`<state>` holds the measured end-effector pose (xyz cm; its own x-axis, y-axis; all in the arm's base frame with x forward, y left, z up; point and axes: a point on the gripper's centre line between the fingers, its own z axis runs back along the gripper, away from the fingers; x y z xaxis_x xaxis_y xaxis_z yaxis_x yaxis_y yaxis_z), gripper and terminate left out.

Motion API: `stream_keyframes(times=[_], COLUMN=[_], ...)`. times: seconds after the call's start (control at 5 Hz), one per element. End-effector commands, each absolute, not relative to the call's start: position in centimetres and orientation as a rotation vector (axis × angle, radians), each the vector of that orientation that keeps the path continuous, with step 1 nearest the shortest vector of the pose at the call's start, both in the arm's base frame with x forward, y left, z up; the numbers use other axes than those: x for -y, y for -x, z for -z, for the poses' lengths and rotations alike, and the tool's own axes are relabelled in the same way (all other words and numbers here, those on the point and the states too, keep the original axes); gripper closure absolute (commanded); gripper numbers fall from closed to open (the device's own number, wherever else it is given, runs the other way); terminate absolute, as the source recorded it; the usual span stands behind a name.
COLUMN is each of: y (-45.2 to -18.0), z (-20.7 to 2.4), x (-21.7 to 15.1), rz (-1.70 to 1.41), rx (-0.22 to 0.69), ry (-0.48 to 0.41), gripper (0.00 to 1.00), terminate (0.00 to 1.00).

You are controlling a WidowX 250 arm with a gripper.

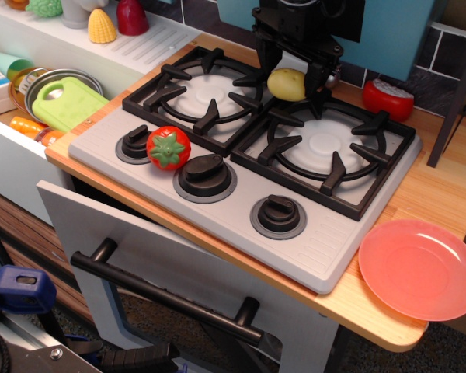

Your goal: Put potato on plate

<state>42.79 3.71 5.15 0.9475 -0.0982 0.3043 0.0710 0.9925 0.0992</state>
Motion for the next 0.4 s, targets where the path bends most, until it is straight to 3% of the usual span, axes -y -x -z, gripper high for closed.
stream_keyframes(times=[0.0, 0.2], y=[-43.45, -43.39], z=[-5.10, -4.76], x=[-4.33, -4.34], rz=[0.081, 0.063], rx=[0.361, 0.344], ry=[-0.066, -0.062], gripper=[0.00, 1.00], terminate=[0.00, 0.00])
